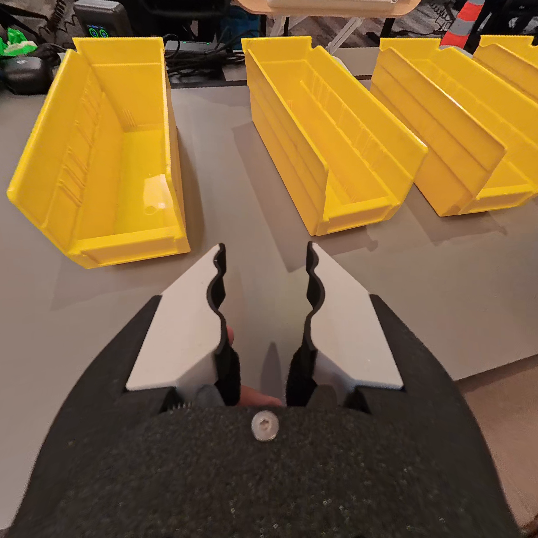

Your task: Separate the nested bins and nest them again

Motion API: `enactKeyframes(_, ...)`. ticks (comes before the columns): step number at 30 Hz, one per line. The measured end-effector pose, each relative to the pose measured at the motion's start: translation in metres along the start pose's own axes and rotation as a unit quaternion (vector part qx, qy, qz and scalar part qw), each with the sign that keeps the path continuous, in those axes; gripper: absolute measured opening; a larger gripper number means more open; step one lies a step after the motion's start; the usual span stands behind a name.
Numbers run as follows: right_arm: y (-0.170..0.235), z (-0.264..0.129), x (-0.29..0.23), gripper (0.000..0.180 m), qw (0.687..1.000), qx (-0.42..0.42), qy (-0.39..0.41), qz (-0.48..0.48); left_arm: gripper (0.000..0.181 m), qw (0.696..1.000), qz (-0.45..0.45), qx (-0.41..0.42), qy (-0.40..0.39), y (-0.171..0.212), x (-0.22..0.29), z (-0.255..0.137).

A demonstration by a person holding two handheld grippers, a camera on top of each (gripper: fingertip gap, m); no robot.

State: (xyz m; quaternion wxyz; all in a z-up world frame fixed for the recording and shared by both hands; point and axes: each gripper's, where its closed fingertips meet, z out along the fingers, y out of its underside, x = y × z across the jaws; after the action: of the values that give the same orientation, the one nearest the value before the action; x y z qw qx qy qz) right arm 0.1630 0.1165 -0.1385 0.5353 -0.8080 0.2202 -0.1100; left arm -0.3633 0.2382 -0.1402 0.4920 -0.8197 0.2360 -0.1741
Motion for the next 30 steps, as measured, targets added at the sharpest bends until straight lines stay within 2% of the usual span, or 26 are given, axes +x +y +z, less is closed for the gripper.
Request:
enactKeyframes(4,0.008,0.033,0.003,0.042,1.0,-0.026,-0.009,0.011,0.05,1.0,-0.001,0.0,0.007,0.0,0.004,-0.001)
enactKeyframes(7,0.014,0.046,0.006,0.023,1.0,-0.026,0.009,0.008,0.048,1.0,0.012,-0.003,-0.006,0.001,0.001,-0.002)
enactKeyframes(8,0.013,0.047,0.003,0.008,1.0,-0.02,0.001,0.015,0.048,1.0,0.015,-0.004,-0.01,0.002,-0.001,-0.002)
enactKeyframes(9,0.013,0.048,0.001,0.005,0.999,-0.021,-0.006,0.026,0.047,1.0,0.017,-0.005,-0.012,0.002,-0.001,-0.002)
enactKeyframes(13,0.012,0.051,-0.004,0.003,1.0,-0.017,-0.013,0.005,0.044,1.0,0.018,-0.007,-0.014,0.004,-0.002,-0.003)
enactKeyframes(17,0.008,0.05,-0.002,0.002,0.999,0.002,-0.025,0.036,0.043,0.999,0.026,-0.006,-0.019,0.004,-0.003,-0.005)
enactKeyframes(24,-0.023,0.022,-0.004,0.002,0.997,0.052,-0.019,0.049,0.041,0.999,0.03,-0.007,-0.021,0.003,0.0,-0.005)
enactKeyframes(30,-0.06,-0.043,-0.055,0.002,0.99,0.093,-0.071,0.077,0.041,0.999,0.035,-0.008,-0.02,0.003,0.003,-0.005)
